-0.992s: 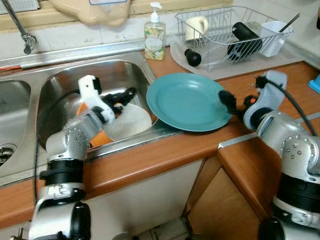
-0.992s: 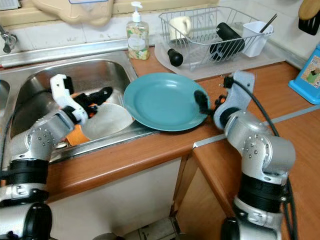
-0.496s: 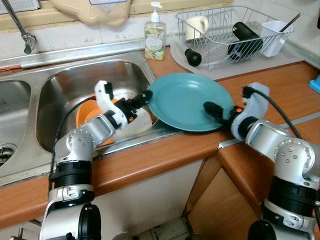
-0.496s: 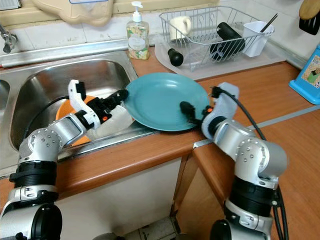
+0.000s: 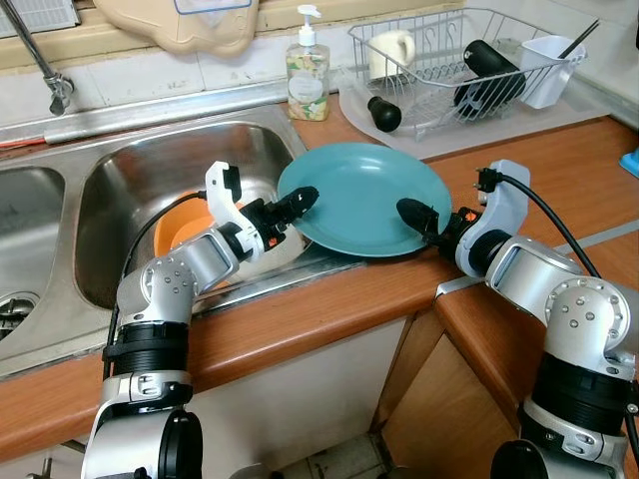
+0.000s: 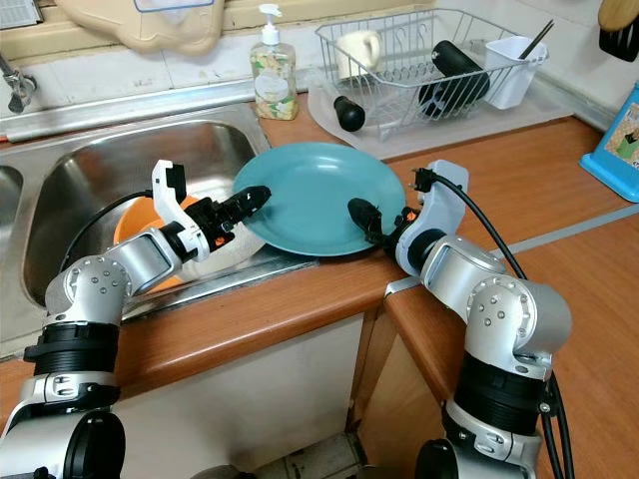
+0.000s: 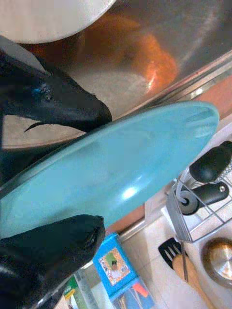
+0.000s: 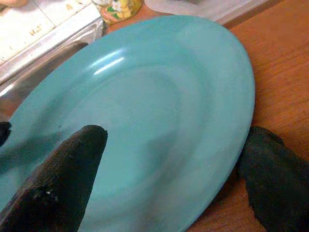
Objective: Kitchen organization
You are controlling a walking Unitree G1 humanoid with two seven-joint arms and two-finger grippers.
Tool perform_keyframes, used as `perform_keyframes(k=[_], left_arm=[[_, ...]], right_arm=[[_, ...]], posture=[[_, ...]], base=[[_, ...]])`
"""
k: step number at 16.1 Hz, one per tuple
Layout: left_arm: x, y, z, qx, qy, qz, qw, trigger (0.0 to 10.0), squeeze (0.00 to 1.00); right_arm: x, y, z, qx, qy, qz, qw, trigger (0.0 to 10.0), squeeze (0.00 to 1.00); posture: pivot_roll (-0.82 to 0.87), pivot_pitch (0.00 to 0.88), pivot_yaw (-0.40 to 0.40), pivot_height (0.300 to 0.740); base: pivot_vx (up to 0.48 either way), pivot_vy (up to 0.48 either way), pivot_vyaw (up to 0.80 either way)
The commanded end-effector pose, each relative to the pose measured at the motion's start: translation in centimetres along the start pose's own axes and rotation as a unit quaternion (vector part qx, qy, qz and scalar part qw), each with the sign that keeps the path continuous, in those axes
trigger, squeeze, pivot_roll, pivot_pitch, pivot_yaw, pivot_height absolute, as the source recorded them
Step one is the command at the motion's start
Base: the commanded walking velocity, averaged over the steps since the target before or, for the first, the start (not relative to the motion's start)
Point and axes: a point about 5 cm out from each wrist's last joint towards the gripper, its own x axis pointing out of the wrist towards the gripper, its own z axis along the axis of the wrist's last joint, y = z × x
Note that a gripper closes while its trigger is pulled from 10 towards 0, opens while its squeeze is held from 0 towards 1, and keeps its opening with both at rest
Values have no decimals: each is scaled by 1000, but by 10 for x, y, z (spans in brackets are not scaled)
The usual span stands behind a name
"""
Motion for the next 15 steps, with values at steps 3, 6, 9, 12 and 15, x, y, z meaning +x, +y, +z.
perform_keyframes(k=[3, 6, 9, 12, 15], left_arm=[[-2, 0, 5, 10, -10, 1, 1000, 0, 0], [-4, 3, 6, 7, -19, 7, 1000, 0, 0], [-6, 5, 7, 1, -23, 13, 1000, 0, 0], [-9, 8, 8, -7, -34, 21, 999, 0, 0], [-9, 10, 9, -3, -42, 27, 999, 0, 0]], right_arm=[[-2, 5, 5, -9, -13, 9, 1000, 10000, 0], [-3, 4, 6, -16, -14, 9, 1000, 10000, 0], [-3, 5, 6, -21, -12, 10, 1000, 10000, 0], [-4, 3, 6, -49, -11, 5, 999, 10000, 0], [-9, -3, 10, -67, -24, 5, 997, 10000, 0]], posture=[[-158, 0, 87, 740], [-155, 0, 80, 740], [-152, 0, 74, 740], [-150, 0, 71, 740], [-152, 0, 72, 740]], base=[[0, 0, 0], [0, 0, 0], [0, 0, 0], [0, 0, 0], [0, 0, 0]])
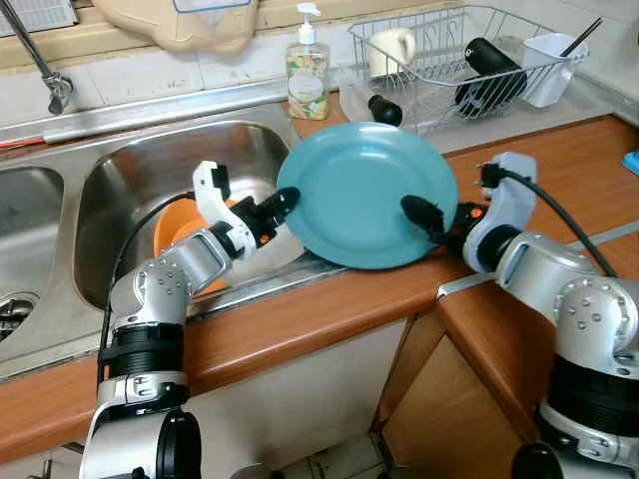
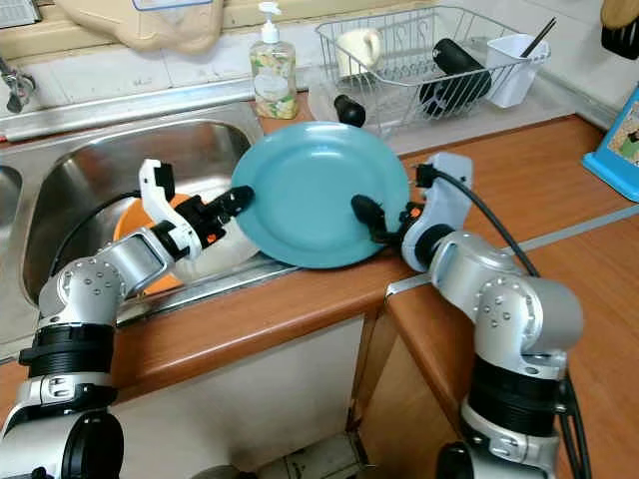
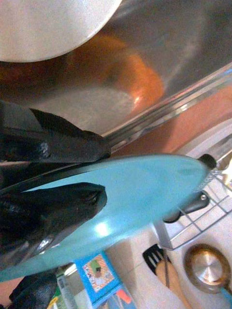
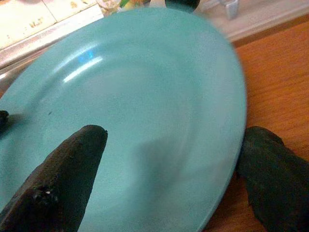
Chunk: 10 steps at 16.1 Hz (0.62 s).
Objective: Kitchen organization
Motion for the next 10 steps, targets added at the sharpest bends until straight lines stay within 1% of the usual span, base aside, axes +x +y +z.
perform_keyframes(k=[1, 3, 4, 6, 7, 9, 10], left_arm=[[-3, 3, 3, -1, -11, 10, 1000, 0, 0], [-3, 3, 3, -2, -12, 10, 1000, 0, 0], [-3, 3, 5, -4, -15, 12, 1000, 0, 0], [-3, 0, 13, -10, -33, 8, 999, 0, 0], [-4, 0, 16, -13, -40, 8, 999, 0, 0], [-6, -3, 27, -28, -68, 1, 997, 0, 0], [-9, -7, 35, -36, -86, -5, 996, 0, 0]], right_arm=[[-5, 0, 4, -11, -15, 5, 1000, 10000, 0], [-7, 0, 5, -15, -20, 9, 1000, 10000, 0], [-9, 2, 9, -20, -29, 23, 999, 10000, 0], [-15, 12, 19, -34, -58, 74, 995, 10000, 0], [-16, 15, 22, -37, -66, 86, 993, 10000, 0], [-20, 21, 30, -46, -92, 114, 988, 10000, 0], [-22, 25, 36, -48, -111, 128, 984, 10000, 0]], posture=[[-153, 0, 72, 740], [-154, 0, 73, 740], [-153, 0, 74, 740], [-149, 0, 72, 740], [-147, 0, 69, 740], [-142, 0, 64, 740], [-136, 0, 61, 740]], base=[[0, 0, 0], [0, 0, 0], [0, 0, 0], [0, 0, 0], [0, 0, 0], [0, 0, 0], [0, 0, 0]])
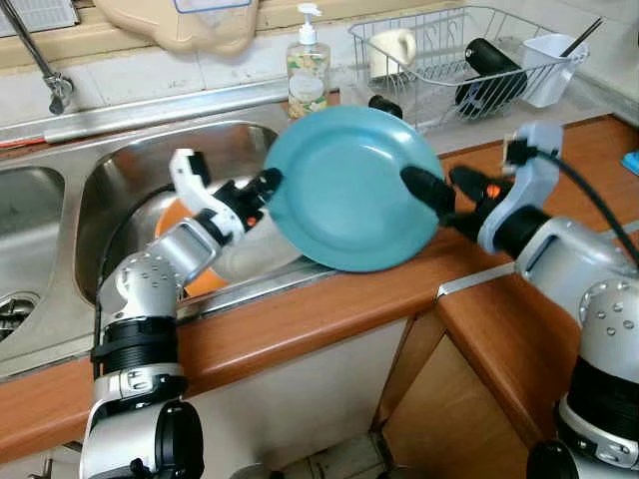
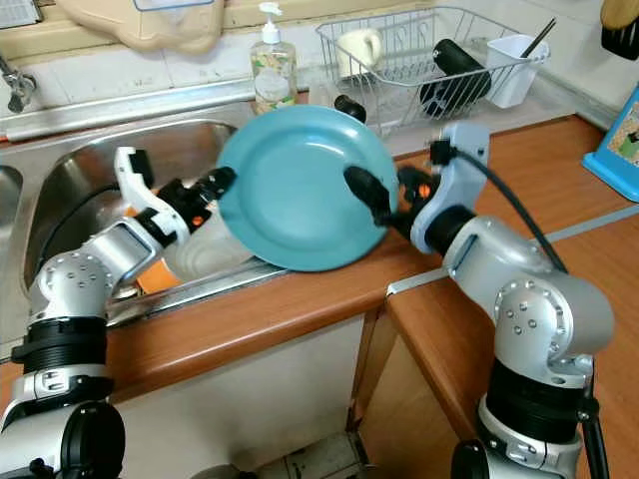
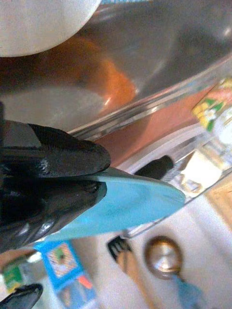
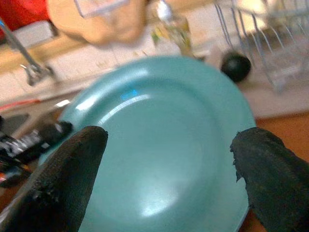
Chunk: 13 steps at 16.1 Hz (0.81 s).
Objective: Kitchen organization
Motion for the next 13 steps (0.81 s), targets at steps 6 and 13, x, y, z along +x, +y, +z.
perform_keyframes(k=[6, 13], left_arm=[[-27, -10, 57, 39, -105, 17, 994, 0, 0], [-61, 26, 87, 67, -167, 145, 973, 0, 0]], right_arm=[[-1, 24, 15, -22, -45, 82, 995, 10000, 0], [0, 36, -16, -134, 55, 124, 982, 10000, 0]], posture=[[-114, 0, 51, 740], [-109, 0, 43, 740]], base=[[0, 0, 0], [0, 0, 0]])
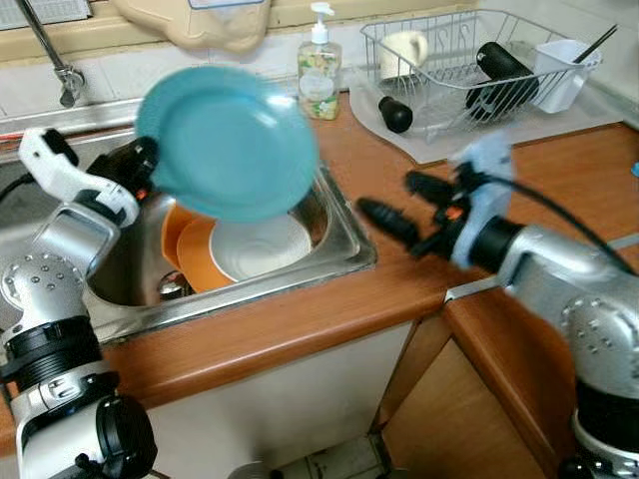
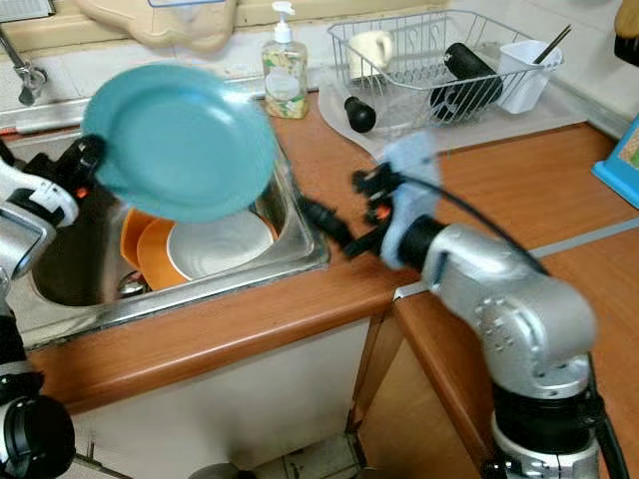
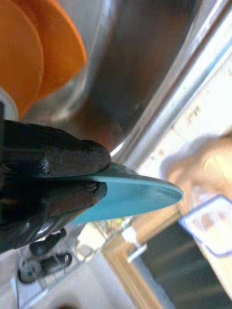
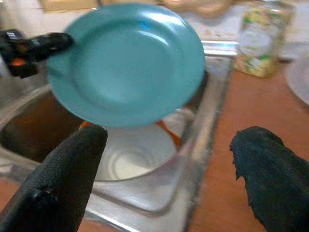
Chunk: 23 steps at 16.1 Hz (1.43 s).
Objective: Kitchen organization
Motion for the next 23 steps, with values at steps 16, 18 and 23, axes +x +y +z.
perform_keyframes(k=[16, 18, 23], left_arm=[[-2, 32, -43, 81, 99, 131, 983, 7647, 0], [-4, 37, -44, 111, 111, 154, 976, 10000, 1000], [-9, 40, -40, 154, 110, 167, 968, 10000, 1000]], right_arm=[[-3, 16, -17, -61, 51, 57, 995, 10000, 0], [-3, 17, -18, -62, 54, 57, 995, 10000, 0], [-4, 16, -22, -63, 58, 52, 995, 10000, 0]], posture=[[-122, 0, 48, 740], [-123, 0, 49, 740], [-120, 0, 50, 740]], base=[[0, 0, 0], [0, 0, 0], [0, 0, 0]])
